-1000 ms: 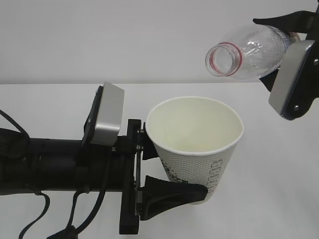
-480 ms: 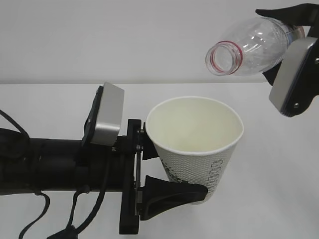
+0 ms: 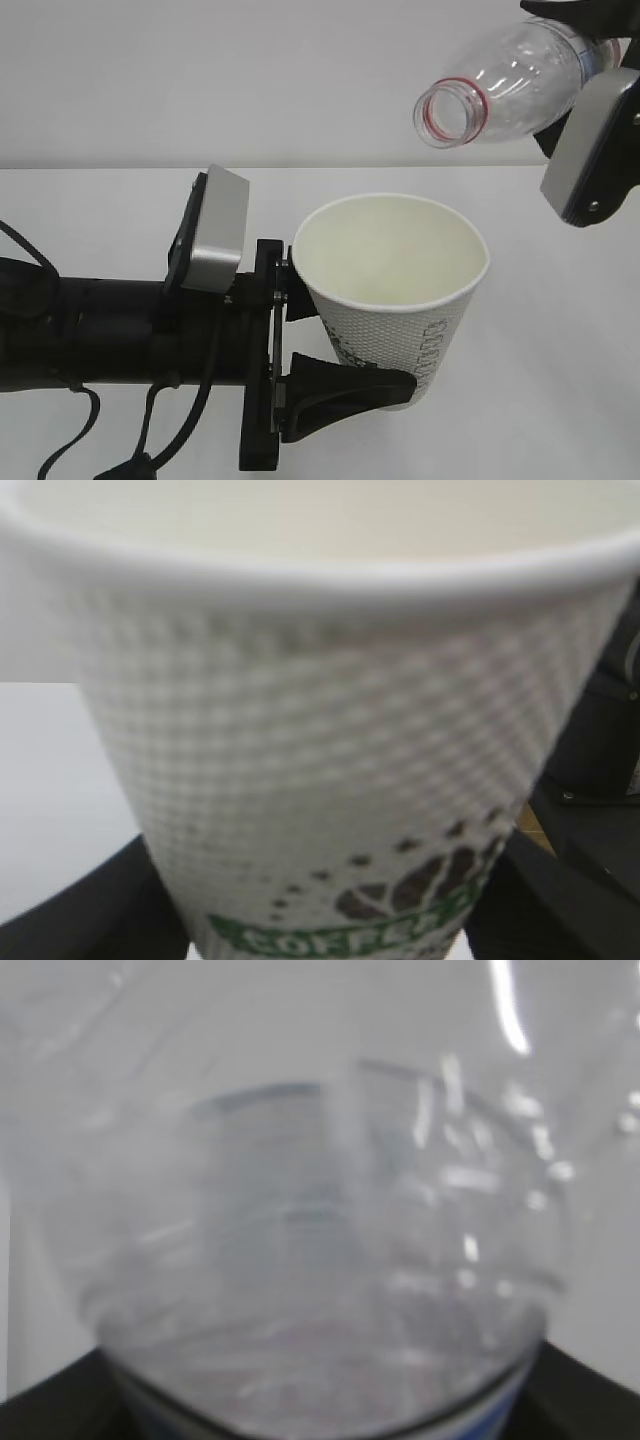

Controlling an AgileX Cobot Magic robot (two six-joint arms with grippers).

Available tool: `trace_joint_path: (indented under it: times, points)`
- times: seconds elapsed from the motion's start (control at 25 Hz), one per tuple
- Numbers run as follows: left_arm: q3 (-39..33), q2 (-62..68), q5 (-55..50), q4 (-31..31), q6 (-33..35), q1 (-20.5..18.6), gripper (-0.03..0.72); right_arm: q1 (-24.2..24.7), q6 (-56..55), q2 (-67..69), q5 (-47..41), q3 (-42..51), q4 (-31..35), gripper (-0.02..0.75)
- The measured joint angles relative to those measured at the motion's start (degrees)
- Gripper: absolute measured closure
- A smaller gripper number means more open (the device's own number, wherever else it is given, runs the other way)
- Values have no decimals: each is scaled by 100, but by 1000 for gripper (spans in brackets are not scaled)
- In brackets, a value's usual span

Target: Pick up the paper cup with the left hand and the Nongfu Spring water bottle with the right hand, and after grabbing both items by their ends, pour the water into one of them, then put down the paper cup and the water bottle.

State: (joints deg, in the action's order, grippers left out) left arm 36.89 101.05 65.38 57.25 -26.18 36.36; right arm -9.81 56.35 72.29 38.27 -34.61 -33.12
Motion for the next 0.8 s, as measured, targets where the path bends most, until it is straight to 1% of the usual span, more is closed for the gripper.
trace_joint_path:
  times: [0.32, 0.8]
  points:
    - [0, 0, 0, 11, 0, 0, 155, 0, 165, 0, 238, 0, 57, 253]
    - [0, 0, 0, 49, 0, 0, 156, 0, 273, 0, 260, 0, 57, 253]
